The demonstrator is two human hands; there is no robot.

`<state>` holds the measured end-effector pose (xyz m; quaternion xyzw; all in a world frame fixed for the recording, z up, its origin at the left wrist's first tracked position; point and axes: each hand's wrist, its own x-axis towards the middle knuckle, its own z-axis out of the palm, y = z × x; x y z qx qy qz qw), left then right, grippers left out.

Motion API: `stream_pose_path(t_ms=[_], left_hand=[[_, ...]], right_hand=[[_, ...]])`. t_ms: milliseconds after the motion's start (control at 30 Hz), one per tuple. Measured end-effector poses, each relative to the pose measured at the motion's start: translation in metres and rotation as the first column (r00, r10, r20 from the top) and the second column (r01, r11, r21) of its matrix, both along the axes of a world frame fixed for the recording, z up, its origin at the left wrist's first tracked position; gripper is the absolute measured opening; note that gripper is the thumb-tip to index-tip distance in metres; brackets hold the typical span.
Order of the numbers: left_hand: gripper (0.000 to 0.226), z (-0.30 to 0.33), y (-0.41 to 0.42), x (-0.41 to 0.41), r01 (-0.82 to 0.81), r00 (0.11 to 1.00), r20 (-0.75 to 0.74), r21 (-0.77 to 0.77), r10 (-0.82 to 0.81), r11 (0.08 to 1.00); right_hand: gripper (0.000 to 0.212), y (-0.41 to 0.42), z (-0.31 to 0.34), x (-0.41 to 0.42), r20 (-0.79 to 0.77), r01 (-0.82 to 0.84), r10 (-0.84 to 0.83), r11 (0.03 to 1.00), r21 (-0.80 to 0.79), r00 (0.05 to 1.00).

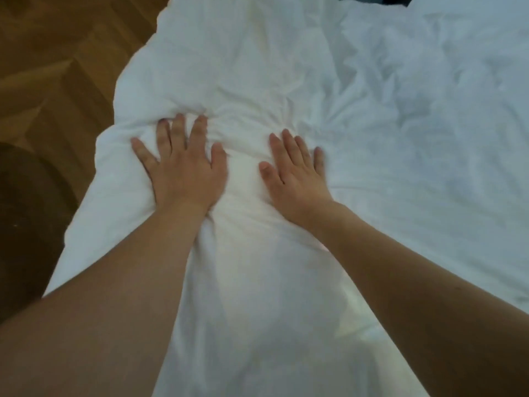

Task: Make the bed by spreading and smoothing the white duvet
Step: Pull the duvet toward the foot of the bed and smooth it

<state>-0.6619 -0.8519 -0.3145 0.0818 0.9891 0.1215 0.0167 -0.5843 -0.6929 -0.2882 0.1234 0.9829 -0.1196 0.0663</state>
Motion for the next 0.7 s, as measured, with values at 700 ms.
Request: stream_pose_path(t_ms=[700], left_hand=[[0.064,0.082,-0.093,0.334,0.175,0.969,-0.148,-0.151,-0.197,0.973]], right_hand=[[0.065,-0.027,0.036,0.392,-0.204,-0.016,0.035,0.996,0.093,0.978]])
